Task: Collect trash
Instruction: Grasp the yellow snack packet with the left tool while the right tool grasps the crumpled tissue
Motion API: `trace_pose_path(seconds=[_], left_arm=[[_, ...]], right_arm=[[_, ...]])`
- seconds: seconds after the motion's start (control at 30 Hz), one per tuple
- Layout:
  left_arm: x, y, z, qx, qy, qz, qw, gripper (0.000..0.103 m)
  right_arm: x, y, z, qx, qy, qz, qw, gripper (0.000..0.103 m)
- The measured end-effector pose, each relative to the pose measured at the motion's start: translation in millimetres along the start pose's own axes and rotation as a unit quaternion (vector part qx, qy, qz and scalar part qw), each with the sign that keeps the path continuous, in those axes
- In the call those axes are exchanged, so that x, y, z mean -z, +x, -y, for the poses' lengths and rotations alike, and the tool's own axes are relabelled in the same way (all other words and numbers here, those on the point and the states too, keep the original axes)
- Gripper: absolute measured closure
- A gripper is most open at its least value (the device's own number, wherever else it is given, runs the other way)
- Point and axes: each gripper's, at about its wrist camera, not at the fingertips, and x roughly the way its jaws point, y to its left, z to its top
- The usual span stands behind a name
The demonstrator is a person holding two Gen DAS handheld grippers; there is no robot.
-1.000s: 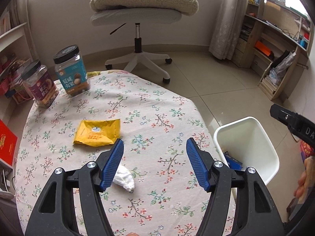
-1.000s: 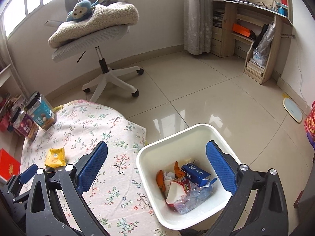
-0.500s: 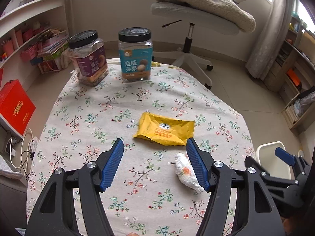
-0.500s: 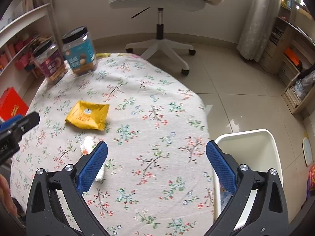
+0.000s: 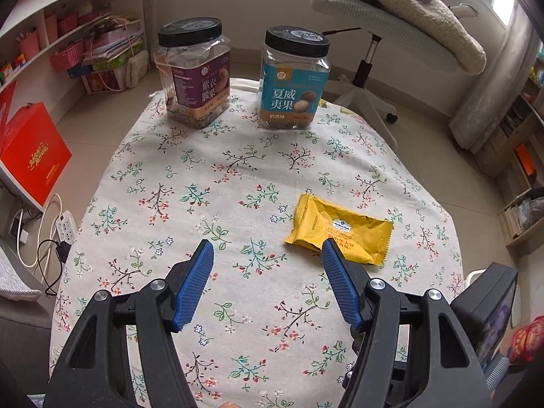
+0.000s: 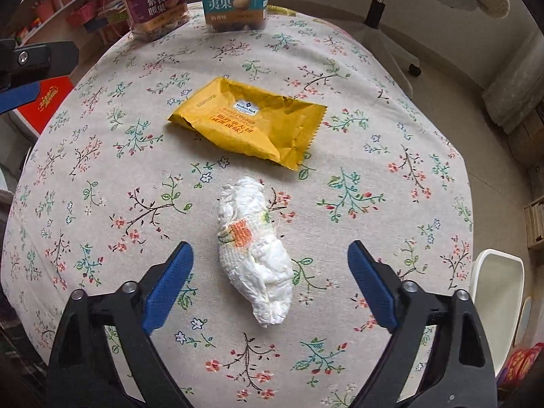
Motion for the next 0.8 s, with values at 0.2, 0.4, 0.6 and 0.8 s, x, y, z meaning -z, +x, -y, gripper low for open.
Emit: trace_pose_path(seconds=[0.2,0.4,0.6,0.8], left_arm=[[-6,45,5,0.039,-0.050,-0.055,0.9965,0.038],[-18,89,22,0.035,-0.063,-0.067,0.9952,0.038],[-17,130,42,0.027,-0.031,-0.094,0.9948,0.039],[0,126,72,-0.004,0.064,-0.059,0.9962,0.088]], right_arm=[[-5,-5,10,-0.028,0.043,-0.001,0.999,0.066],[-6,-28,43,-0.025,0.087,0.019,0.996,0.066],[-4,-40,80,-0.018,0.134,0.031,0.990,0.065],[-10,-45,92,-0.021,0.151,0.043,0.987,0.065]])
